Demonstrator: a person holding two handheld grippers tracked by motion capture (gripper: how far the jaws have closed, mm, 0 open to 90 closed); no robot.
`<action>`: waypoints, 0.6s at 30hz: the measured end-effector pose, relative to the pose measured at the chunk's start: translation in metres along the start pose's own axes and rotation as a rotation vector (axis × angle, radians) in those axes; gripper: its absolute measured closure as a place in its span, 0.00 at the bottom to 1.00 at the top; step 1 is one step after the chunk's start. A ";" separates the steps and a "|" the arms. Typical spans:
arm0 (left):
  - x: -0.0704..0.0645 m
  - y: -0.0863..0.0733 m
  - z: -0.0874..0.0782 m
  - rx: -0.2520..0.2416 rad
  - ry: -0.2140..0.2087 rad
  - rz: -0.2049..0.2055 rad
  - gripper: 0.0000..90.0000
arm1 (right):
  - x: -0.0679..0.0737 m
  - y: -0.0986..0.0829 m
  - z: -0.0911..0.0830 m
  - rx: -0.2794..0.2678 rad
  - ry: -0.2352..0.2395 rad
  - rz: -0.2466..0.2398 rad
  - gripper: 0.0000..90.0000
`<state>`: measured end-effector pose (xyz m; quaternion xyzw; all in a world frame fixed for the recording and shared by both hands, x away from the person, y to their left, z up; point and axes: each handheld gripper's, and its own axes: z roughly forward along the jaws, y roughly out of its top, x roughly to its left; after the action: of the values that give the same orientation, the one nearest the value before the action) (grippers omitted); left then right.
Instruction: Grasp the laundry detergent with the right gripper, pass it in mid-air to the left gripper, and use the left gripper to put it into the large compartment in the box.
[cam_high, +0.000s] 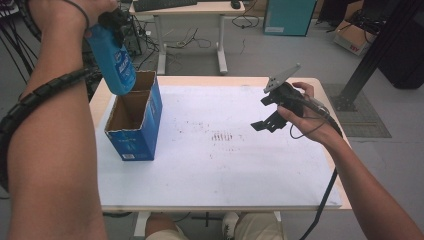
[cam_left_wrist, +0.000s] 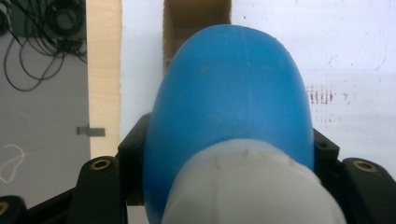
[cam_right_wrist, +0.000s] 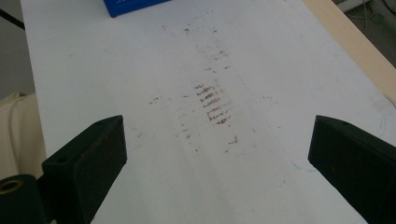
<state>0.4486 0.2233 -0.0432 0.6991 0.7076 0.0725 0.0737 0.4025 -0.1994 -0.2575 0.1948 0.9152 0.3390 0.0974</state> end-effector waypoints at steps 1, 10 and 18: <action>0.001 0.000 0.001 0.004 0.002 -0.008 0.41 | 0.001 0.000 0.000 0.001 -0.003 0.009 0.05; 0.009 -0.002 0.014 0.001 0.011 -0.042 0.41 | 0.000 -0.004 -0.003 0.011 -0.018 -0.003 0.05; 0.009 -0.002 0.027 -0.008 0.025 -0.037 0.41 | 0.000 -0.004 -0.004 0.018 -0.029 -0.006 0.05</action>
<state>0.4521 0.2326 -0.0704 0.6844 0.7211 0.0826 0.0690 0.4005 -0.2043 -0.2568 0.1977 0.9174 0.3274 0.1102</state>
